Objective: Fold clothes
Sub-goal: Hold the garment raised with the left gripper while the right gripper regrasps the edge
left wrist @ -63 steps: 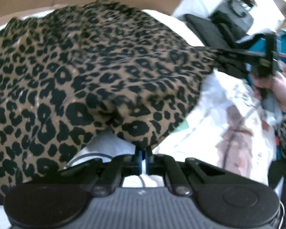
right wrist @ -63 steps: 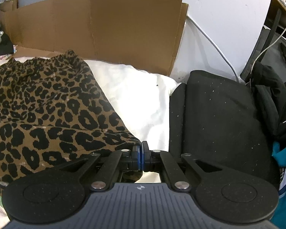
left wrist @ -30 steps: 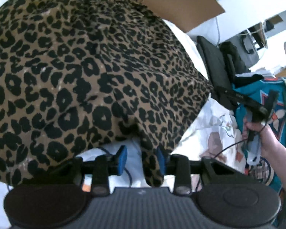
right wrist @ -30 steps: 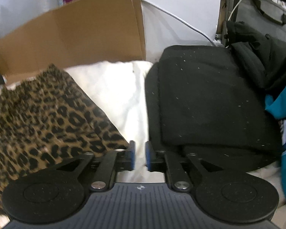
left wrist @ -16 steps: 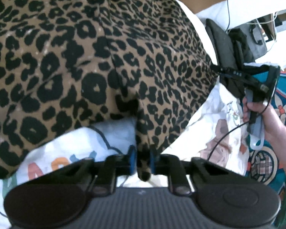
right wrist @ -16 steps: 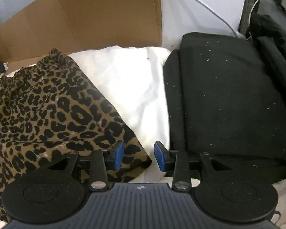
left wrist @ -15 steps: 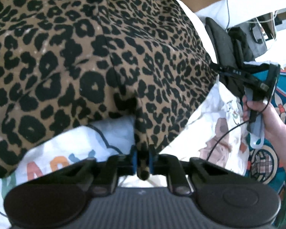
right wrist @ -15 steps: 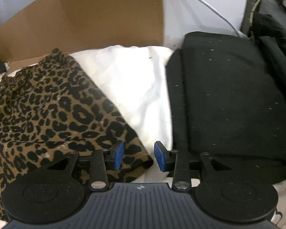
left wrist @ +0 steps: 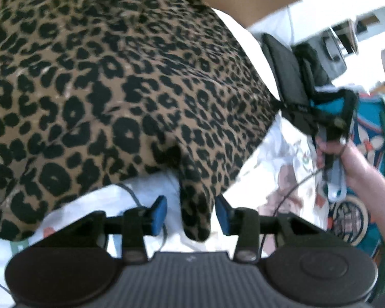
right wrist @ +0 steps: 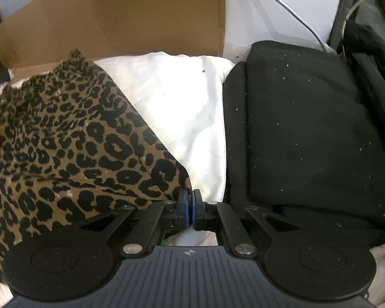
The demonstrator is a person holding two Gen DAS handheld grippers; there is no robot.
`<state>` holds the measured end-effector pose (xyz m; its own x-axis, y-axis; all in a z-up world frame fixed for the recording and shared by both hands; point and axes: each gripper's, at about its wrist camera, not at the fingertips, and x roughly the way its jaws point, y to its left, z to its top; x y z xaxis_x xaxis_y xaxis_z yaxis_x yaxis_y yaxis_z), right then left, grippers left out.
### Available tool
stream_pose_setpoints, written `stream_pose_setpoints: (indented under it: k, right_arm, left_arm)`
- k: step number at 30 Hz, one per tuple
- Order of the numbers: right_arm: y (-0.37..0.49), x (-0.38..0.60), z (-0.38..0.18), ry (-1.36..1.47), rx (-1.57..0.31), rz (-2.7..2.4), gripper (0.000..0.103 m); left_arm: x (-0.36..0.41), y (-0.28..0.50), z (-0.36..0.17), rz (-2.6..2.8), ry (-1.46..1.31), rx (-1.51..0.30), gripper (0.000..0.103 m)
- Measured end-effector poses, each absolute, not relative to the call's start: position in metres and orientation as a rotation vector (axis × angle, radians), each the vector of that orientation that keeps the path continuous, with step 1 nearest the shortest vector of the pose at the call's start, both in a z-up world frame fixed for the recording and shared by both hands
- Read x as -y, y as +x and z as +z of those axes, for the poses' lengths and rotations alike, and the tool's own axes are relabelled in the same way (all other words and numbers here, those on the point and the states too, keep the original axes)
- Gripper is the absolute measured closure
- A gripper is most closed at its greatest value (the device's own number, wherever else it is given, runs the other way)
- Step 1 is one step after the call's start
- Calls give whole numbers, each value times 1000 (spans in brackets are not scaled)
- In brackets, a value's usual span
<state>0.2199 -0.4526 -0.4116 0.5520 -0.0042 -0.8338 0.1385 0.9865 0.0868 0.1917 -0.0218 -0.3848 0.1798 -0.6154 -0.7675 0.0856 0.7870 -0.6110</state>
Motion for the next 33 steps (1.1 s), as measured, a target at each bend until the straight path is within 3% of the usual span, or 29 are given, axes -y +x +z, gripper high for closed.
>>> stream_pose_setpoints:
  k: [1,3,4,5,6,9,10,12,13,14,16,17,29,33]
  right_arm:
    - [220,456,-412,179,-983,-96,98]
    - [218,463,-415,232,-980,-121,82]
    - [217,466,-416,249,-979,-133,66]
    - [216,468,-417,267,-980,-127,61]
    - [215,470,-418,286,-981,-116,61]
    - [217,470,-423,357,-993,-102,61]
    - [218,469,-426,379,-997,-94,61]
    - [218,467,-430,410,-995,-90,62]
    - [218,468,-431,419,-990,-92,67]
    - [218,468,-431,418,-989,-94,81]
    - [219,469,-427,409,-989,-81,90]
    - [219,469,-423,404,-986,-71,99]
    - [209,471,-403,369,-945,-106,102]
    - [215,471,-405,369,-927,-119,102]
  left_arm:
    - [19,194,-388,-512,-519,-1314,59]
    - [17,196,-395,-498,-558,-1327,59]
    - [18,196,-399,-496,-568,-1333,60]
    - [19,197,-405,-500,-581,-1345,60]
    - [20,197,-411,-507,-597,-1361,62]
    - [16,198,-428,-478,-690,-1409,90]
    - [14,198,-430,-471,-715,-1416,93]
    - [13,199,-431,-463,-742,-1420,98]
    - [14,198,-429,-464,-738,-1418,99]
    - [16,198,-425,-472,-724,-1413,99]
    - [19,197,-415,-495,-712,-1406,99]
    - [20,196,-411,-508,-713,-1400,99]
    - [55,201,-396,-562,-467,-1420,98]
    - [41,205,-395,-518,-548,-1396,73]
